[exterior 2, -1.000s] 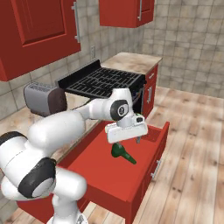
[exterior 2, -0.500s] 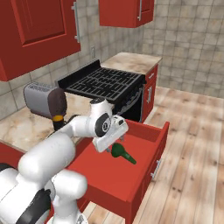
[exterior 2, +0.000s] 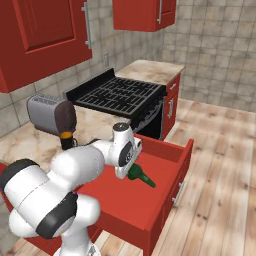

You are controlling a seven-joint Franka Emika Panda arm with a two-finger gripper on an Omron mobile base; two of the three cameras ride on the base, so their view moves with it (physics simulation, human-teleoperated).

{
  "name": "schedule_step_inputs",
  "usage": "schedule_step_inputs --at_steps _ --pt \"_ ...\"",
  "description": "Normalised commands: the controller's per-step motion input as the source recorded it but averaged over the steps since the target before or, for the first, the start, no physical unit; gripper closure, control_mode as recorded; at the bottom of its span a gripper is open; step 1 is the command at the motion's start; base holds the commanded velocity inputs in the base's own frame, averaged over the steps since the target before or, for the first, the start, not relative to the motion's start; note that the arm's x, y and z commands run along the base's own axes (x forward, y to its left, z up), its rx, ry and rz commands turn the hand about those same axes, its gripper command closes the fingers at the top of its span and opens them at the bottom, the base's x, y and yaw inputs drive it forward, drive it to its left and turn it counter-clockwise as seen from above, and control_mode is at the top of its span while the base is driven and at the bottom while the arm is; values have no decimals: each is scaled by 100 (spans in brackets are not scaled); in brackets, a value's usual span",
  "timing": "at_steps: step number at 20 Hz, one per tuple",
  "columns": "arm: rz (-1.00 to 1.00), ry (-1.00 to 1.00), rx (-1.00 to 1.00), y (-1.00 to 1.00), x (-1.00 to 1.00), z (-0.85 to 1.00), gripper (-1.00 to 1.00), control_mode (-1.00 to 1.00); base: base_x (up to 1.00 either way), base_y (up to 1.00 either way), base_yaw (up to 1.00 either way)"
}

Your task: Pick the measuring cup from the drawer and place it on the counter.

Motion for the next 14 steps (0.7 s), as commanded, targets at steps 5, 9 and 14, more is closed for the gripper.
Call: schedule_step_inputs --at_steps 5,9,14 --pt "21 -2 17 -5 61 -37 -100 -100 0 0 0" --pt "8 -10 18 -30 48 -25 -100 -100 0 0 0" --pt "0 -16 18 -50 8 -33 -100 -100 0 0 0"
